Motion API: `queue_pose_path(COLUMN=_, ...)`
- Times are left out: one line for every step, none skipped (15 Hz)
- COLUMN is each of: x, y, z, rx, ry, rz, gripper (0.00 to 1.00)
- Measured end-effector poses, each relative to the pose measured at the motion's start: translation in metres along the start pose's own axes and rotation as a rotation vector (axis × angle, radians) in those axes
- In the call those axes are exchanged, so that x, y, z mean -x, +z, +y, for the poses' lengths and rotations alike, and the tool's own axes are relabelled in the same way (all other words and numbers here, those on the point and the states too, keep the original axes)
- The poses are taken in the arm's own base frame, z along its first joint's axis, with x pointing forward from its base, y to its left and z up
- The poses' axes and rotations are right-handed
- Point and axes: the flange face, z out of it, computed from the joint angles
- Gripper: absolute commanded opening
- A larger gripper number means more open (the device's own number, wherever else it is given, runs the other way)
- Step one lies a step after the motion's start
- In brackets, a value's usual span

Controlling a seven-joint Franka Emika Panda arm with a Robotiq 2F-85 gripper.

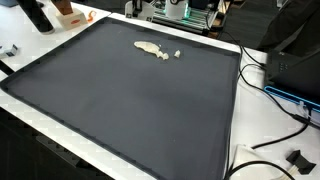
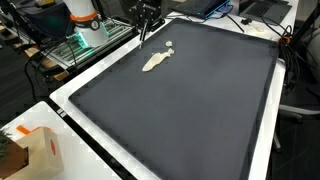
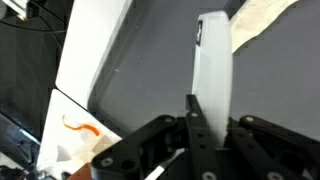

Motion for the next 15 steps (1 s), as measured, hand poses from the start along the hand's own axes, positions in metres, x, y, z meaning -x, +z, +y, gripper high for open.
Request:
queue_pose_path(x=0.001, y=0.003, z=-0.001, rx=0.051, ry=0.025, rz=0.013, gripper=0.01)
queue_pose_path(x=0.003, y=0.006, z=-0.002, rx=0.100, ry=0.047, rz=0.023, gripper=0.01)
queue_pose_path(x=0.005, y=0.009, z=-0.004, rx=0.153, ry=0.067, rz=0.031, gripper=0.01)
queue_pose_path(x=0.007, y=0.012, z=-0.005, rx=0.205, ry=0.085, rz=0.040, gripper=0.01)
queue_pose_path(x=0.010, y=0.014, z=-0.006, rx=0.256, ry=0.100, rz=0.046, gripper=0.01)
queue_pose_path(x=0.013, y=0.017, z=-0.008, rx=0.302, ry=0.108, rz=0.049, gripper=0.01)
queue_pose_path(x=0.015, y=0.019, z=-0.010, rx=0.341, ry=0.110, rz=0.051, gripper=0.01)
queue_pose_path(x=0.018, y=0.021, z=-0.012, rx=0.375, ry=0.110, rz=0.052, gripper=0.01)
queue_pose_path(x=0.021, y=0.024, z=-0.015, rx=0.407, ry=0.107, rz=0.053, gripper=0.01)
queue_pose_path(x=0.023, y=0.026, z=-0.018, rx=0.434, ry=0.101, rz=0.053, gripper=0.01)
queue_pose_path(x=0.025, y=0.029, z=-0.022, rx=0.459, ry=0.093, rz=0.053, gripper=0.01)
queue_pose_path(x=0.028, y=0.032, z=-0.026, rx=0.478, ry=0.084, rz=0.054, gripper=0.01)
queue_pose_path(x=0.030, y=0.034, z=-0.030, rx=0.495, ry=0.074, rz=0.056, gripper=0.01)
queue_pose_path(x=0.033, y=0.037, z=-0.035, rx=0.506, ry=0.063, rz=0.060, gripper=0.01)
queue_pose_path(x=0.035, y=0.039, z=-0.039, rx=0.515, ry=0.051, rz=0.066, gripper=0.01)
